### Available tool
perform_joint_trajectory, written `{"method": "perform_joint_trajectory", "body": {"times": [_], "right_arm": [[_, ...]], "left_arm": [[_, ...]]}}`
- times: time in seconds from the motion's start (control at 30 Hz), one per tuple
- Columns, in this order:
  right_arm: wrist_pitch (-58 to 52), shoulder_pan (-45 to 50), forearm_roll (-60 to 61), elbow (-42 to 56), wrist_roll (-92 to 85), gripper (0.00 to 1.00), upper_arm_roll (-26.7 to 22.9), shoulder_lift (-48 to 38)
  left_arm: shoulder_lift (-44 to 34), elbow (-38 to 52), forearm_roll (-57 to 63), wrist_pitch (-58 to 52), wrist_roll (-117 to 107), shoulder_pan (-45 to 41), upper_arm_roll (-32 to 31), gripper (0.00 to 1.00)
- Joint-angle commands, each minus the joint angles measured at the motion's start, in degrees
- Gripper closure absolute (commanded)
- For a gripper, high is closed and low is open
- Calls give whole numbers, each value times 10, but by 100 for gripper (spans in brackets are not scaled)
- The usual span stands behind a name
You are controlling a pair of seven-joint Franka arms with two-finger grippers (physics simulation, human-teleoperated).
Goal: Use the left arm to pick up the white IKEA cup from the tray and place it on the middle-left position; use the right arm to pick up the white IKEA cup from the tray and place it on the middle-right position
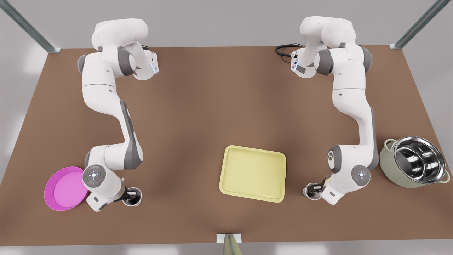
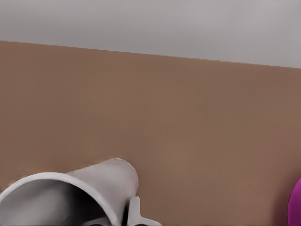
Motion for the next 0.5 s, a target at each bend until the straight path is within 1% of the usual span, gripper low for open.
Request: {"method": "perform_joint_trajectory", "body": {"times": [0.0, 0.17, 0.2, 0.27, 0.33, 0.37, 0.4, 0.43, 0.47], "right_arm": [[-4, -2, -19, -3, -273, 100, 0, 7], [-11, 0, -18, -3, -268, 100, 2, 17], [-38, -1, -18, -4, -268, 100, 2, 17], [-48, -1, -18, -10, -266, 100, 3, 19], [-47, 0, -18, -11, -269, 100, 3, 29], [-48, 0, -18, -11, -268, 100, 3, 33], [-52, 0, -15, -11, -268, 100, 3, 34], [-68, 0, -12, -11, -264, 100, 5, 34], [-69, 0, -12, -10, -264, 100, 6, 35]], "left_arm": [[-2, 0, 6, -3, 41, 0, 1, 0], [-2, 0, 18, -4, 41, -1, 1, 0], [-2, 0, 19, -4, 40, -1, 1, 0], [-5, 1, 19, -6, 41, 0, 2, 0], [-24, 5, 19, -40, 40, 1, 6, 0], [-73, 6, 28, -108, 41, 1, 7, 0], [-132, 6, 57, -167, 41, 1, 2, 0], [-197, -1, 58, -230, 51, 1, 0, 0], [-250, -34, 61, -268, 84, 1, 0, 0]]}}
